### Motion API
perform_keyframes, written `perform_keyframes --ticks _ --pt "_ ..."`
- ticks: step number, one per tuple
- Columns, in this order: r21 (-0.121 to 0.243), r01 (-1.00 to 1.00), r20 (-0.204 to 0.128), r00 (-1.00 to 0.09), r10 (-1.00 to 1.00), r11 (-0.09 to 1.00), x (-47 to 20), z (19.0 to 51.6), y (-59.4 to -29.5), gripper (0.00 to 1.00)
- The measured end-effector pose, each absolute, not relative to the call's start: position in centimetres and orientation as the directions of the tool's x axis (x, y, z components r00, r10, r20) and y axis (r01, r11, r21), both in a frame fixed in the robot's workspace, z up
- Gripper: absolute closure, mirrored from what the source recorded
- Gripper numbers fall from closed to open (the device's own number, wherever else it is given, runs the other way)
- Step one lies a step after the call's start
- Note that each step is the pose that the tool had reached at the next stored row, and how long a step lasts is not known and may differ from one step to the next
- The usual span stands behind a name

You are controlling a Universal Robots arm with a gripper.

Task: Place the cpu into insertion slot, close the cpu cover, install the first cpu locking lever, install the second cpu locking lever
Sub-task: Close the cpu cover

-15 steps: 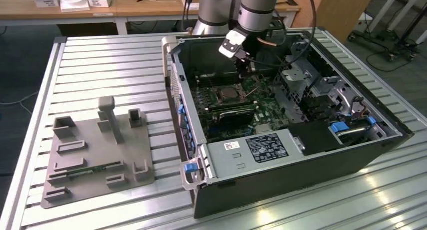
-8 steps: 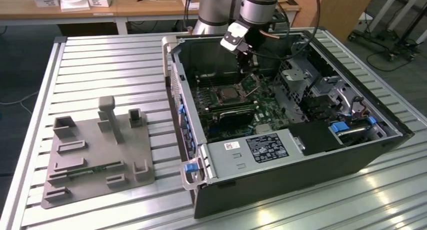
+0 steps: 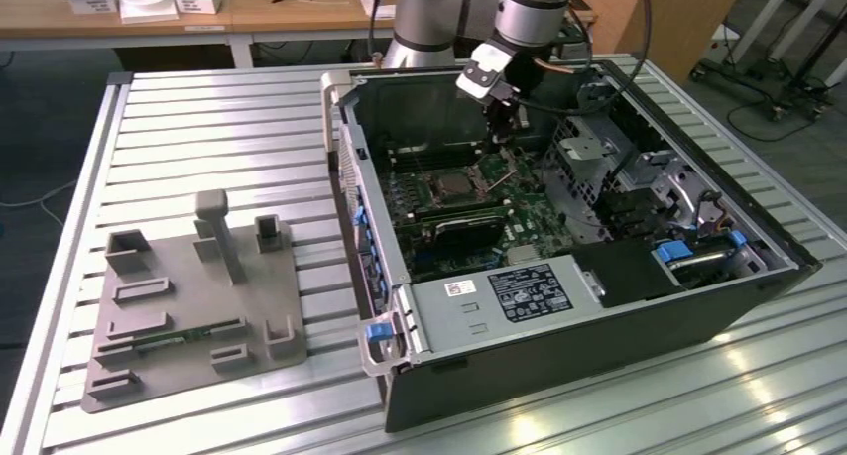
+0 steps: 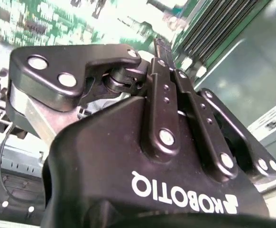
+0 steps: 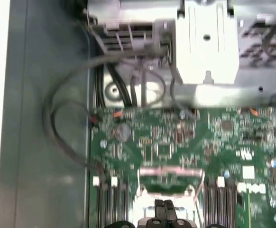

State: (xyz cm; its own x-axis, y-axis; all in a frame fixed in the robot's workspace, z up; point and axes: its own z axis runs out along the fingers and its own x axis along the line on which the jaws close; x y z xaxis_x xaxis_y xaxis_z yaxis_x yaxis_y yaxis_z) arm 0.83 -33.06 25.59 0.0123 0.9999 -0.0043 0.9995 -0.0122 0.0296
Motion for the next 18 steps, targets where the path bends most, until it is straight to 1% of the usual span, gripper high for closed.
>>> perform_keyframes --ticks 7,18 --pt "0.030 0.999 -0.003 0.012 1.000 -0.012 1.8 26.1 -33.1 0.90" --pt "0.030 0.999 -0.003 0.012 1.000 -0.012 2.9 26.2 -33.1 0.90"
